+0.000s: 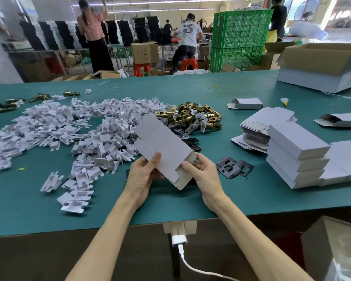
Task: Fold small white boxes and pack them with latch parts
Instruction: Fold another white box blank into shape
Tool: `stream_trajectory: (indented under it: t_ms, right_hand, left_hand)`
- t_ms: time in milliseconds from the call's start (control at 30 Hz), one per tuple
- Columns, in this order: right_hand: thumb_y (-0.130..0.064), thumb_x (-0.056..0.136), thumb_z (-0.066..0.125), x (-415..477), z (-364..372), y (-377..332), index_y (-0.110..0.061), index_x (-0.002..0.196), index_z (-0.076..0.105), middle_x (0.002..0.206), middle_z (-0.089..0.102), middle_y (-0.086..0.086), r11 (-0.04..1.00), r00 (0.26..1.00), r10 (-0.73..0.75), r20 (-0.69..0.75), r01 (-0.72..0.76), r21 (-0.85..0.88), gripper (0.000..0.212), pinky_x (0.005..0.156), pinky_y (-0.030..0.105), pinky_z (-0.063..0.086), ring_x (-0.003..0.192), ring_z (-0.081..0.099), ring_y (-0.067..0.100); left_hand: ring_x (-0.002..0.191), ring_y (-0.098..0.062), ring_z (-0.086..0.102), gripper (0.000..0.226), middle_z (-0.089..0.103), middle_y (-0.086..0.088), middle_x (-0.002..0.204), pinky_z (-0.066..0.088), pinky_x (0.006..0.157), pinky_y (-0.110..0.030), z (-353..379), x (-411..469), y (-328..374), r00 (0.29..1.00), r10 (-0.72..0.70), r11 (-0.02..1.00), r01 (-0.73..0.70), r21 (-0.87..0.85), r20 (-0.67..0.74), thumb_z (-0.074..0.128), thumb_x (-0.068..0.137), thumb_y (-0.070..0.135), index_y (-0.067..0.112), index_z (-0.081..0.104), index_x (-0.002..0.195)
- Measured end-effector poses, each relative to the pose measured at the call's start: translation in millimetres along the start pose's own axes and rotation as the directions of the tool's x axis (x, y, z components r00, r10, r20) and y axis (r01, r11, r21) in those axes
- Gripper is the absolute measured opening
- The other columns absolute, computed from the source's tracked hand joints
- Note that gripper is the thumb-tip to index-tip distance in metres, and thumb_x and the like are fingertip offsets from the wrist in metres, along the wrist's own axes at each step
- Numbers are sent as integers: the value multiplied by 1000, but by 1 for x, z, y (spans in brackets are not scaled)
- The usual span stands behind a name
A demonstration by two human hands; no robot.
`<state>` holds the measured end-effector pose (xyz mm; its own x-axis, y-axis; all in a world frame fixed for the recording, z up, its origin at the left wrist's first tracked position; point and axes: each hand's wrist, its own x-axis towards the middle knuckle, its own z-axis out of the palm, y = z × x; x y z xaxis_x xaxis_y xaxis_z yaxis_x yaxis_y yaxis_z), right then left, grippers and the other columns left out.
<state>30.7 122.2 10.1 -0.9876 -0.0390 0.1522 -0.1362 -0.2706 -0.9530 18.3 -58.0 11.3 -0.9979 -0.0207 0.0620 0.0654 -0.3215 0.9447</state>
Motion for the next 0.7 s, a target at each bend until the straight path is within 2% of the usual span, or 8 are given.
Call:
stream_trajectory:
  t_ms: [133, 267, 300, 367, 467, 600, 700]
  right_hand:
    - [-14, 93, 74, -1, 0, 0, -23, 124, 66, 101, 78, 2, 999, 1000, -6, 11, 7, -36, 33, 74, 25, 56, 88, 73, 14]
    - [-19, 89, 79, 0, -1, -1, -34, 131, 63, 105, 77, 1, 1000, 999, -14, 30, 15, -26, 47, 75, 26, 58, 89, 71, 13]
    - [-20, 89, 80, 0, -1, -1, -36, 128, 65, 104, 77, 4, 999, 999, -7, 33, 8, -34, 45, 76, 30, 59, 89, 71, 14]
    - [-22, 87, 81, 1, -1, 0, -38, 122, 70, 99, 78, 10, 998, 999, 24, 31, -23, -54, 39, 84, 42, 59, 88, 71, 20]
    - [-24, 83, 84, 3, -4, 1, -31, 122, 72, 103, 79, 9, 996, 996, 81, 40, -80, -28, 41, 91, 45, 57, 94, 73, 24]
    - [-32, 76, 88, 4, -7, 1, -24, 127, 72, 109, 78, 9, 993, 990, 116, 82, -116, -1, 54, 91, 41, 56, 99, 73, 24]
    - [-33, 78, 87, 3, -5, -1, -28, 119, 75, 109, 78, 6, 996, 988, 90, 126, -90, 1, 43, 77, 26, 58, 95, 74, 18]
  left_hand:
    - [98, -24, 70, 46, 77, -11, 115, 61, 78, -30, 0, -1, 0, 998, -27, 998, 24, 55, 52, 71, 86, 46, 9, 72, 115]
    - [114, -28, 69, 98, 74, -14, 125, 56, 101, -40, 5, -5, 7, 994, -73, 996, 68, 60, 78, 90, 55, 71, 4, 68, 123]
    - [121, -30, 67, 108, 72, -15, 129, 53, 105, -42, 4, -6, 9, 992, -80, 997, 77, 31, 98, 92, 49, 72, 2, 66, 127]
    - [136, -37, 56, 119, 62, -21, 143, 46, 113, -49, -1, -9, 13, 969, -100, 994, 108, -26, 227, 93, 54, 68, -3, 54, 142]
    - [145, -52, 38, 121, 39, -35, 156, 30, 121, -64, -1, -16, 19, 912, -102, 992, 121, -24, 398, 90, 69, 57, -10, 34, 153]
    - [148, -48, 36, 118, 41, -30, 158, 33, 121, -59, -2, -16, 25, 928, -78, 992, 110, -68, 363, 94, 66, 52, -1, 38, 155]
    - [148, -45, 38, 114, 43, -26, 158, 30, 123, -59, 0, -15, 27, 935, -69, 995, 91, -46, 348, 93, 66, 53, 3, 42, 155]
